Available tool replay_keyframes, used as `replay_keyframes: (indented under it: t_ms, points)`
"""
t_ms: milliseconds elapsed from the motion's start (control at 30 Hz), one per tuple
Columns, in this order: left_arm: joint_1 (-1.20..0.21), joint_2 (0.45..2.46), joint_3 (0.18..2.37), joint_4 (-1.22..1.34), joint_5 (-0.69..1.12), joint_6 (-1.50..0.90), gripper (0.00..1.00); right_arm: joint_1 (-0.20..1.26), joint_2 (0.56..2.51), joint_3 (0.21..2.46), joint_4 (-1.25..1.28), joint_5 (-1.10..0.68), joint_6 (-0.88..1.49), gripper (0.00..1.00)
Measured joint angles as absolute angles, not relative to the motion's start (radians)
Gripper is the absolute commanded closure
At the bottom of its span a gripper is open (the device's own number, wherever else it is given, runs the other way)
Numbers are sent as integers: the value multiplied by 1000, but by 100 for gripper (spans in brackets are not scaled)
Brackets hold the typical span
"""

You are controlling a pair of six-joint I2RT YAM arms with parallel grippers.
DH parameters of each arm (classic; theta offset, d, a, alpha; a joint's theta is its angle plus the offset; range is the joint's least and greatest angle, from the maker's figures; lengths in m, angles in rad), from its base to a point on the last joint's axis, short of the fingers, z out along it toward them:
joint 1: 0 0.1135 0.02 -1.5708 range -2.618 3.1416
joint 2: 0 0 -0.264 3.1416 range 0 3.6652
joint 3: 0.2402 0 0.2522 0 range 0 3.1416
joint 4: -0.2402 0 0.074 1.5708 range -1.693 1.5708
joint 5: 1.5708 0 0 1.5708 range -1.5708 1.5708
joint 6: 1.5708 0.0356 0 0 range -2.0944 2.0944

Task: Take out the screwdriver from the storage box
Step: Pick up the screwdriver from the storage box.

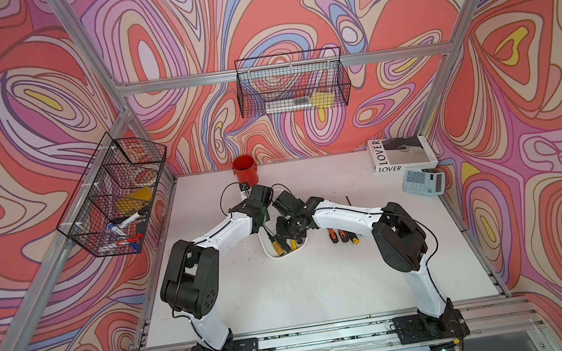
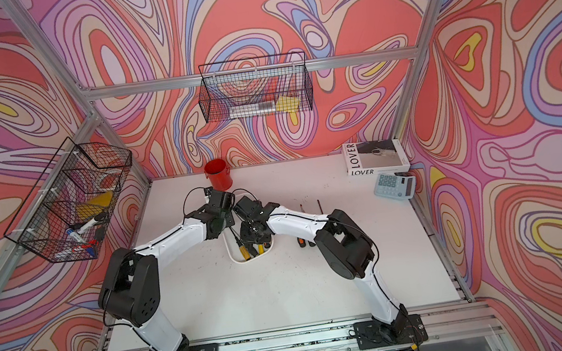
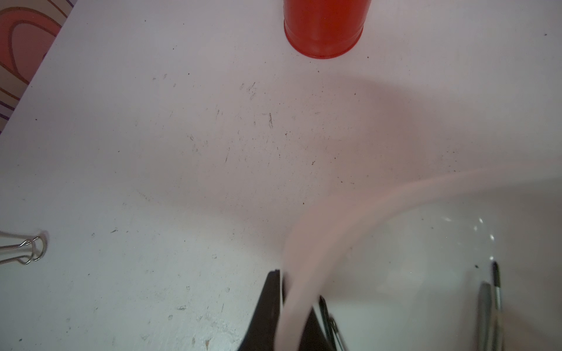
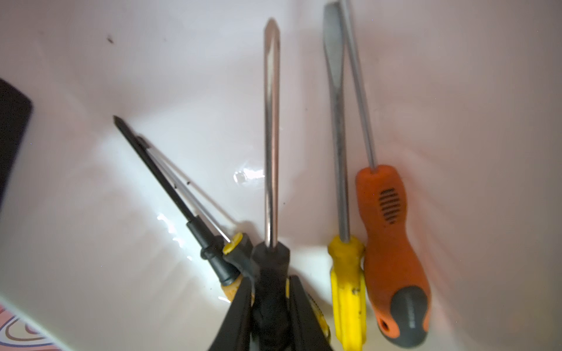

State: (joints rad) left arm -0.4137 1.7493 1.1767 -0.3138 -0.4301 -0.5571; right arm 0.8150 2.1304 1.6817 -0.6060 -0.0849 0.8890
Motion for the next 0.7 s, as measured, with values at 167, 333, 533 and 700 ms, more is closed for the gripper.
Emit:
replay_keyframes:
  t_ms: [167,333,533,700]
  points:
    - [-414,1749,1177,-314,-430,-557,100,815,2087,1681,-587,-70,852,100]
    - [-414,1749,1177,-314,-430,-557,100,815,2049,1681,-577,-64,823,100]
    - [-414,1749,1177,-314,-431,-557,100,801,1990,1671,-620,-25,782,100]
    - [-414,1749,1177,-314,-431,-557,100,741,1884,1634,-678,15,728,100]
